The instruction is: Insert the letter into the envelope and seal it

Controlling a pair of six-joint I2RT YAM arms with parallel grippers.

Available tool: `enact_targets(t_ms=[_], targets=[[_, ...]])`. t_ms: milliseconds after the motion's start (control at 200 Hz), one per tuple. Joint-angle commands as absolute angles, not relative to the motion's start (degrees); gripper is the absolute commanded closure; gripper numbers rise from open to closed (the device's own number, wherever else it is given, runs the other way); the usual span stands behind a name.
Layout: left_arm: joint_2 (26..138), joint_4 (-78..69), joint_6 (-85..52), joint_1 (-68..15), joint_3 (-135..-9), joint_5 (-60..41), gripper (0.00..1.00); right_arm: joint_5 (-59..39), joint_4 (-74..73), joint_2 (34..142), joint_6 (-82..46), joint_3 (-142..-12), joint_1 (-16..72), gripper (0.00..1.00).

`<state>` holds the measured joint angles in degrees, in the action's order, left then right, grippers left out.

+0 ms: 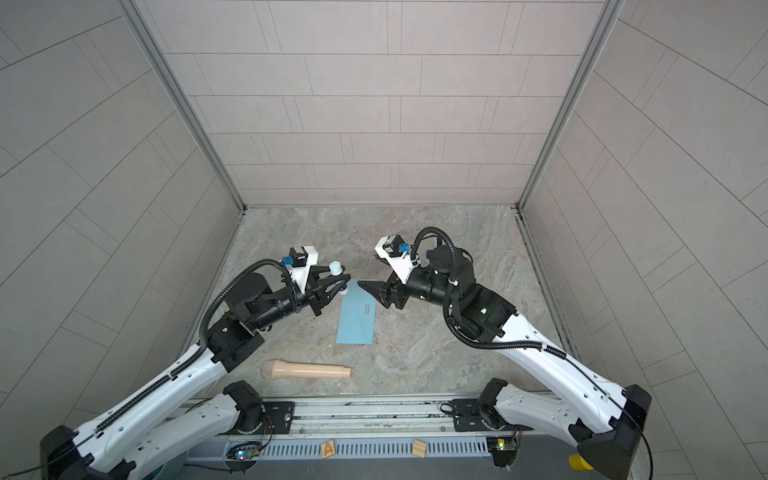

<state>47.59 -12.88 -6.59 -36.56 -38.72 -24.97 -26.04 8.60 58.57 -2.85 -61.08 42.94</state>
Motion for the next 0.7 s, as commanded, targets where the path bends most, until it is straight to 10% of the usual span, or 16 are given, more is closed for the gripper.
enact_targets(t_ms=[0, 695], targets=[[45.9, -9.3, 4.1, -36.9, -38.7, -26.7, 1.00, -35.5, 13.6, 58.9, -2.8, -63.9, 42.6, 0.26], [44.9, -11.1, 9.1, -37.0, -35.8, -31.0, 1.00, -36.9, 14.1, 61.1, -0.7, -65.1, 42.9, 0.29]])
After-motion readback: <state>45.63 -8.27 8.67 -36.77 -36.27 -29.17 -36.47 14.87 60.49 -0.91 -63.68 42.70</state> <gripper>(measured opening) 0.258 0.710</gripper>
